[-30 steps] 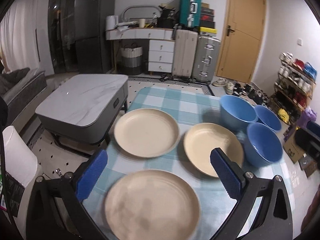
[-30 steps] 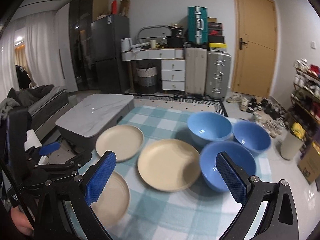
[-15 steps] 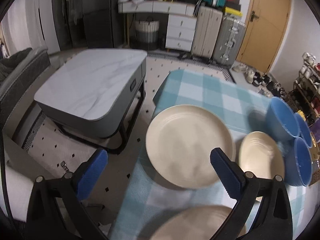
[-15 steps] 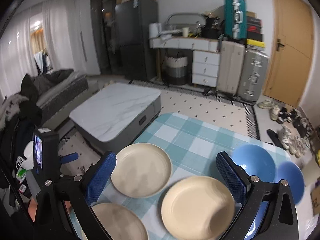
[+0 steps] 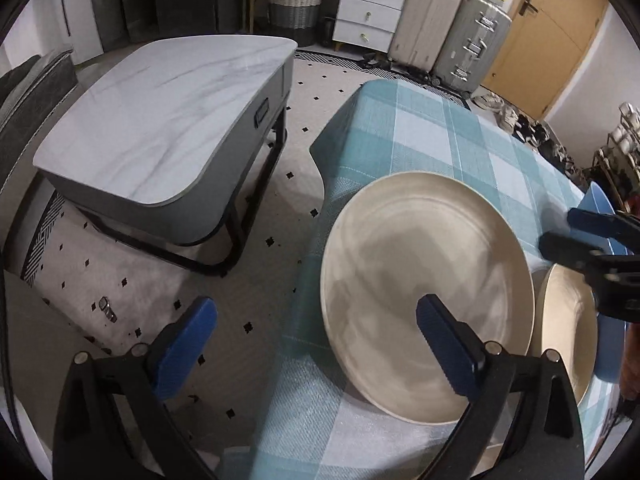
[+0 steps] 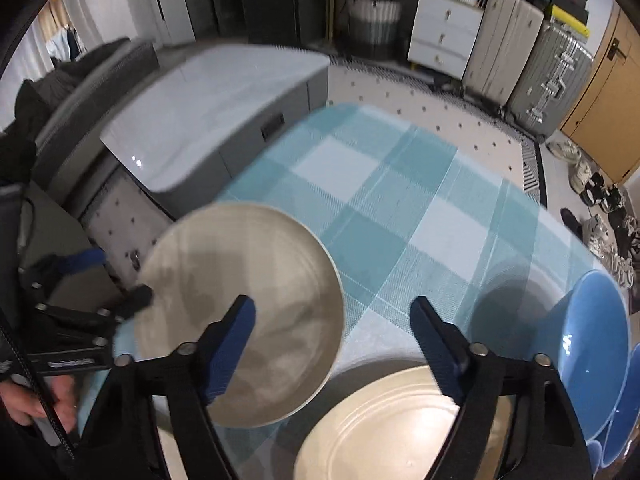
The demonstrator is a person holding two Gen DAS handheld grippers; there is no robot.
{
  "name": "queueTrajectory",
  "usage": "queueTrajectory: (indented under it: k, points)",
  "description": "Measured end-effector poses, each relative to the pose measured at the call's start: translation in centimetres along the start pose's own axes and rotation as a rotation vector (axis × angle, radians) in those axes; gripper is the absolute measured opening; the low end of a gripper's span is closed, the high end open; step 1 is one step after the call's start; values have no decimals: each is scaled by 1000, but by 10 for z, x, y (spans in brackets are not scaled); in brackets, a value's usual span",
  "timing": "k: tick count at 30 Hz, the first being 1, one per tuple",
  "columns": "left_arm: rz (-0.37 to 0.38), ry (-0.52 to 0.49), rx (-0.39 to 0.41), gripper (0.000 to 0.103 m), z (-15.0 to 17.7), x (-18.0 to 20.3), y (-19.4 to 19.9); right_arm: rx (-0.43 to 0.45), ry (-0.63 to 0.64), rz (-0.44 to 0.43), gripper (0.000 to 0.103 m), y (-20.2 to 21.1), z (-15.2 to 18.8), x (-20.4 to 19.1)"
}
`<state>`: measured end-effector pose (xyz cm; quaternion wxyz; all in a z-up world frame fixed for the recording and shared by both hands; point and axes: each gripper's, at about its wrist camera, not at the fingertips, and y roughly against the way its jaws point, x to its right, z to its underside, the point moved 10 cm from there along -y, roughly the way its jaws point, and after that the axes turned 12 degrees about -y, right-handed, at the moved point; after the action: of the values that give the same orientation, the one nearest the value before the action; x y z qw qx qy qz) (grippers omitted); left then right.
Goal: Organize plates and bowls
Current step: 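Close the left tool on a cream plate rim while the right tool grips its opposite rim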
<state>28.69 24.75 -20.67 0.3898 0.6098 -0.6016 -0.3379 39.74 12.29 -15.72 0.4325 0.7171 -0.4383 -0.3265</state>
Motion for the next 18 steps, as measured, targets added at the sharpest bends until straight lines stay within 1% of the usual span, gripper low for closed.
queueTrajectory:
  k: [1, 4, 6, 9, 10, 11, 12, 14, 15, 17, 18]
  points:
    - [2, -4, -2, 94, 0, -1, -2, -19, 5, 4, 75, -8, 3, 1]
    - [22, -8, -25, 89, 0, -1, -8, -60, -3, 11, 67, -26, 10, 6]
    - [27, -8, -30, 89, 0, -4, -10, -88, -8, 14, 57, -37, 14, 8]
    - [30, 3, -19, 84, -2, -8, -9, -108, -18, 5, 53, -46, 18, 9]
    - [31, 3, -20, 81, -3, -8, -9, -113, -23, 4, 50, -49, 19, 11]
    - [35, 4, -20, 74, -3, -8, -9, -124, -35, -3, 44, -51, 21, 12]
    - [48, 6, -24, 72, -3, -8, -10, -137, -46, -13, 39, -53, 23, 12]
    - [64, 11, -35, 60, -2, -8, -13, -158, -73, -24, 35, -57, 27, 14]
    - [75, 18, -43, 57, -1, -8, -15, -161, -78, -25, 32, -58, 28, 15]
    - [92, 30, -51, 49, 0, -9, -17, -165, -79, -19, 29, -59, 31, 17]
    - [97, 34, -53, 48, 1, -9, -18, -166, -81, -19, 28, -59, 33, 18]
